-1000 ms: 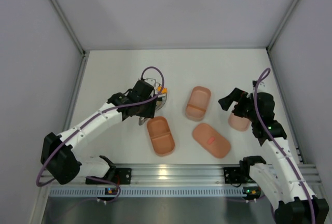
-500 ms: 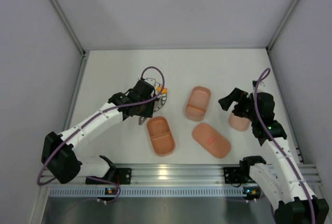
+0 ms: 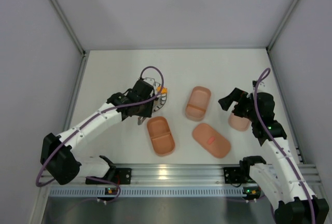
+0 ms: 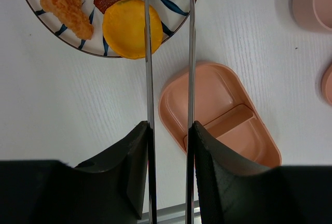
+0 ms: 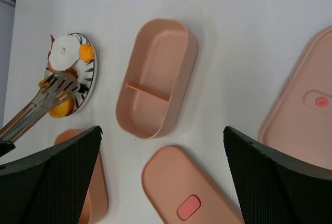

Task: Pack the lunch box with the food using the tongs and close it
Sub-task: Pick up the fake food from the plate.

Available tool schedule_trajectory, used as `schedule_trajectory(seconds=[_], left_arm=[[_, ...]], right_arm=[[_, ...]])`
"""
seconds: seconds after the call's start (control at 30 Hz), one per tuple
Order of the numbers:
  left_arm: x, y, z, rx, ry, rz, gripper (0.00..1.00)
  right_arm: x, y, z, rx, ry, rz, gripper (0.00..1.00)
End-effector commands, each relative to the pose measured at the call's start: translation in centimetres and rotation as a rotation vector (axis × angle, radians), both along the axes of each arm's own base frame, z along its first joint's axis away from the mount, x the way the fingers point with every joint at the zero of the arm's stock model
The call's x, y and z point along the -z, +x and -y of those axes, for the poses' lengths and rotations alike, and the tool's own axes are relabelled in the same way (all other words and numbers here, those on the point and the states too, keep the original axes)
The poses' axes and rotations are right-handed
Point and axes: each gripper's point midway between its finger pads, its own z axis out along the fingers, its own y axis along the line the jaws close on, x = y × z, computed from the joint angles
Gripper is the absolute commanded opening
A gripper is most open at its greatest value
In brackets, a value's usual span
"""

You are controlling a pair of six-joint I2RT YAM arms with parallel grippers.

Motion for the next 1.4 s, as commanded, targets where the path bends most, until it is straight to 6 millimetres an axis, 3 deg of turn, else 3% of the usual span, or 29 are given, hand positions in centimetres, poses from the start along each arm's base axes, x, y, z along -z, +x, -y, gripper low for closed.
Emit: schedule_trajectory(seconds=[0.0,0.43,1.37], left_arm=[[-3.7,0.9,0.4,-0.001,-0.052,0.097,0.3],[-6.4,0.7,0.6,0.015,-0.098,0.143,0.26],[-6.9,-0.1,-0.1,0.024,-0.093,0.149,0.25]], right_arm=[[-1.8,0.8,0.3,0.009,0.006,0.068,1.0],[-2.2,0.9,0.4,0.011,0.001,0.074,0.99],[-2.1,0.5,0.5,0.019,0.001,0.069,0.99]])
